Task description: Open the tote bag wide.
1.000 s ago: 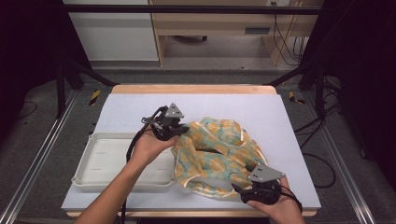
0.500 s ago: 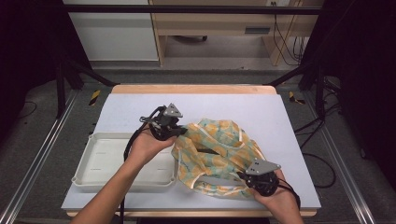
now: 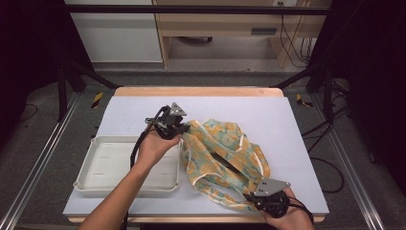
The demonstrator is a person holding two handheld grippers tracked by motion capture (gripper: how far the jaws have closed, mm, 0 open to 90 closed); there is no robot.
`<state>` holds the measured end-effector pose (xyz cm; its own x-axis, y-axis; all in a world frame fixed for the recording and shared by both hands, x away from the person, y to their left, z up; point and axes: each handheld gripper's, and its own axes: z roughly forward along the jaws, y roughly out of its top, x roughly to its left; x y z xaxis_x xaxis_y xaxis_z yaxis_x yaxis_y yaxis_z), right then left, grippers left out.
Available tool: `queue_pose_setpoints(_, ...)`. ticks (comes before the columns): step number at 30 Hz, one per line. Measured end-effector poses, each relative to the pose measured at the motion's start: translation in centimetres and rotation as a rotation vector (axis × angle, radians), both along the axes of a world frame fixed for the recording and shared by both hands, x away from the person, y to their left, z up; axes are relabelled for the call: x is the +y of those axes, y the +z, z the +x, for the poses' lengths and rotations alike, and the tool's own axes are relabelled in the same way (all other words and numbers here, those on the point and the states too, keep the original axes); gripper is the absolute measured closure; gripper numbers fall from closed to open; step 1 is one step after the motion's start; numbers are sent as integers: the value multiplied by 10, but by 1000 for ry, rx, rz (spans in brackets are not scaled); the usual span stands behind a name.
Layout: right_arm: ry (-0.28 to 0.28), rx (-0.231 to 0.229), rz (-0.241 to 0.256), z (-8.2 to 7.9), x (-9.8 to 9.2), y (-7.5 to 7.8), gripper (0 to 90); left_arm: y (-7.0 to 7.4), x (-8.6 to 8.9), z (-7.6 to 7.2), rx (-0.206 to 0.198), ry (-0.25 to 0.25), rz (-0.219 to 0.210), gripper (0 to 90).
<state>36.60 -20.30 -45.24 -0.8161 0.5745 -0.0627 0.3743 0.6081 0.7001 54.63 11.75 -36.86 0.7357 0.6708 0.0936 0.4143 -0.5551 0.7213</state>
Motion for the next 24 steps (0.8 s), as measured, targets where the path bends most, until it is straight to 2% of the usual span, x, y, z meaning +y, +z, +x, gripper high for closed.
queue_pose_setpoints(4,23,16,6,-2,3,-3,900,-5,1,1,14,4,18,882)
queue_pose_setpoints(10,24,28,7,-3,2,-7,900,-12,5,-2,18,4,36,882)
queue_pose_setpoints(15,19,30,6,-3,0,-8,900,-17,9,-4,35,0,17,892)
queue_pose_setpoints(24,20,20,10,-4,-2,-7,900,-18,15,-9,44,-11,18,898)
